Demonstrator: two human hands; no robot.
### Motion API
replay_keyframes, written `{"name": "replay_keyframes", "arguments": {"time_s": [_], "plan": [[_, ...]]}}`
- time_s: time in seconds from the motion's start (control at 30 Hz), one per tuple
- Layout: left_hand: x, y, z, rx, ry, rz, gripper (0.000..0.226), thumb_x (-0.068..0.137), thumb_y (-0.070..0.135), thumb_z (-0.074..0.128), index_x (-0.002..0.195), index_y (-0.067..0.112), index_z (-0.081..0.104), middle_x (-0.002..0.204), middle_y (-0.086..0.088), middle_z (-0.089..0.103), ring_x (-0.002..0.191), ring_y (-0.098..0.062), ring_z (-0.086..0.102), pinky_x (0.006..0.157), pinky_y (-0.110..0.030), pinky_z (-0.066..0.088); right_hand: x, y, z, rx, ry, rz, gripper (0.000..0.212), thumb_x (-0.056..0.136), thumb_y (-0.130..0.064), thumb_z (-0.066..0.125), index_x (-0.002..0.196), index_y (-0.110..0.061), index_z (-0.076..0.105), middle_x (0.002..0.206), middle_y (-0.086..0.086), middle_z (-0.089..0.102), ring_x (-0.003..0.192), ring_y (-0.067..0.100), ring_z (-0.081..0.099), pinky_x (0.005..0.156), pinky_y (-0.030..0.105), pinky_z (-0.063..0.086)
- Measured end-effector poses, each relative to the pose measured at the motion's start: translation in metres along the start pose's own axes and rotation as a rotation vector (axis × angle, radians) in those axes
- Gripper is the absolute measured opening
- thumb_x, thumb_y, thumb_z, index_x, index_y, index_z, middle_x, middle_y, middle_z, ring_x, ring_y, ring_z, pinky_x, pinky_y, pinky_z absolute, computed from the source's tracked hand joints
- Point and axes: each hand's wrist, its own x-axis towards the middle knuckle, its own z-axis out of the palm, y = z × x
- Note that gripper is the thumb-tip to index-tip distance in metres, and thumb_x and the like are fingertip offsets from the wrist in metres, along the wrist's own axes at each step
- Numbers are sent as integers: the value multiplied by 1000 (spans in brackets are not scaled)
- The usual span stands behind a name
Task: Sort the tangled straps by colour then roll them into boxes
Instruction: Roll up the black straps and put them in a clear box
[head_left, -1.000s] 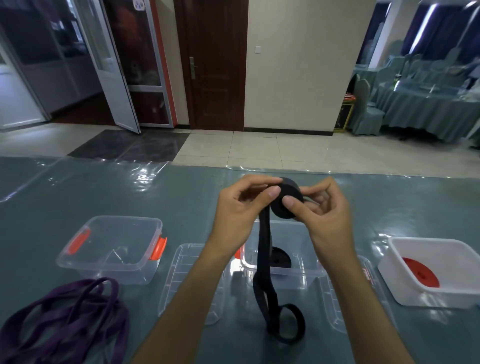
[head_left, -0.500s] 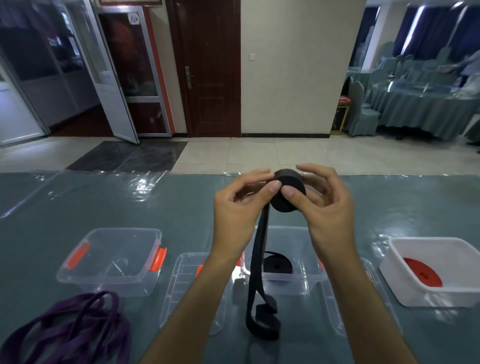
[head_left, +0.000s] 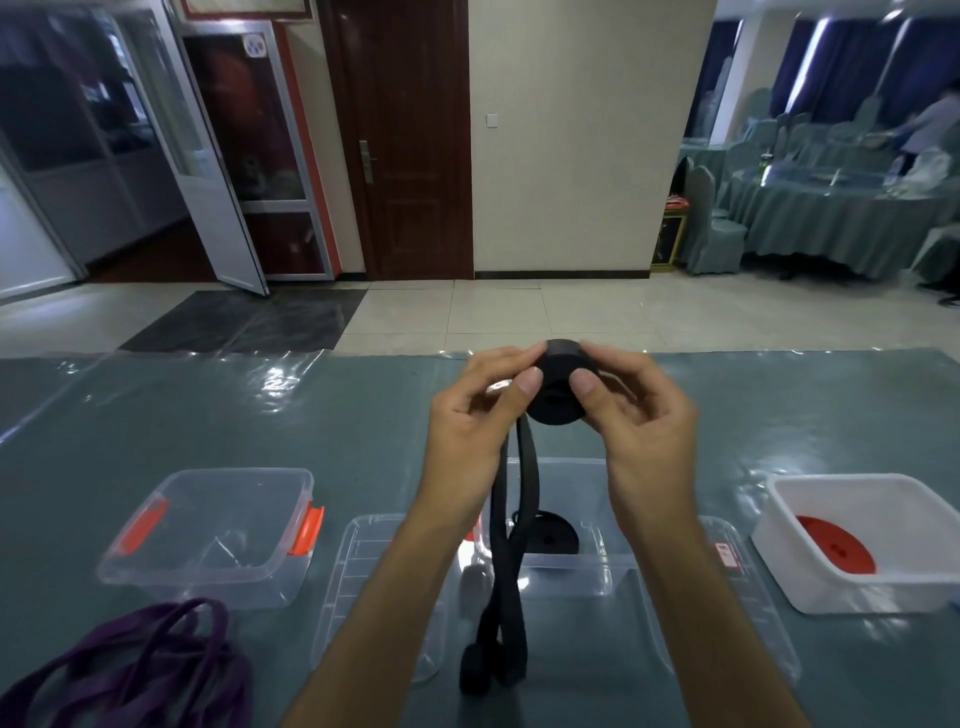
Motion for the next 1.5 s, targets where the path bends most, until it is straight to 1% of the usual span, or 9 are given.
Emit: {"name": "replay_keyframes", "arguments": {"time_s": [0.1, 0.3, 0.43, 0.53, 0.77, 0.93, 1.07, 1.33, 1.5], "plan": [[2, 6, 0, 24, 41, 26, 23, 87, 13, 76, 109, 7, 78, 113, -12, 75, 108, -23, 72, 91, -28, 56, -2, 5, -5, 50, -67, 94, 29, 83, -17, 76, 104, -5, 61, 105, 9, 76, 103, 28, 75, 94, 52, 60], [-8, -4, 2, 55, 65, 21, 29, 87, 13, 75, 116, 9, 76, 119, -7, 75, 116, -18, 71, 96, -26, 56, 8, -6, -8, -9, -15, -8, 30, 79, -12, 80, 108, -16, 72, 106, 3, 78, 105, 18, 74, 88, 28, 60], [-1, 2, 0, 31, 21, 2, 30, 88, 14, 74, 118, 13, 76, 117, -6, 76, 114, -19, 71, 95, -25, 55, 6, 1, -11, 56, -47, 19, 24, 80, -9, 79, 98, -6, 65, 107, 13, 77, 103, 31, 75, 89, 45, 62], [2, 6, 3, 28, 101, 43, 23, 84, 6, 79, 107, 7, 78, 104, -6, 80, 103, -18, 75, 88, -23, 57, 7, 0, -16, 13, -110, 77, 31, 75, -9, 80, 91, -5, 54, 101, 8, 78, 95, 29, 77, 84, 39, 63], [10, 0, -8, 63, -114, -88, 32, 97, 14, 69, 128, 15, 72, 124, -5, 73, 124, -23, 66, 106, -34, 53, 8, 5, -15, 12, -122, 6, 36, 82, -11, 79, 116, -16, 68, 116, 5, 73, 114, 31, 71, 97, 46, 59], [9, 0, -6, 90, 69, -38, 19, 88, 7, 79, 107, 9, 78, 105, -5, 79, 105, -20, 74, 89, -25, 57, 11, 7, -18, -99, -128, 93, 34, 77, -19, 84, 101, -6, 63, 108, 15, 74, 101, 36, 75, 92, 55, 60], [7, -5, -14, 85, -84, -81, 30, 98, 17, 66, 127, 14, 73, 126, -4, 71, 126, -23, 65, 106, -33, 52, 10, 3, -15, -114, -78, -4, 31, 82, -22, 80, 112, -21, 71, 107, 13, 71, 98, 32, 75, 90, 51, 61], [6, -1, -9, 142, 75, 12, 21, 90, 8, 77, 111, 5, 78, 107, -3, 80, 107, -18, 75, 93, -28, 59, 6, 0, -19, -144, -100, 30, 26, 83, -18, 80, 106, -16, 68, 106, 7, 75, 95, 33, 77, 87, 54, 62], [8, 0, -9, 118, -114, 5, 34, 97, 11, 67, 131, 16, 70, 125, -4, 73, 121, -22, 68, 103, -31, 54, 8, 1, -26, -135, -85, -101, 27, 85, -14, 78, 111, -15, 68, 110, 6, 73, 107, 28, 72, 94, 47, 60]]}}
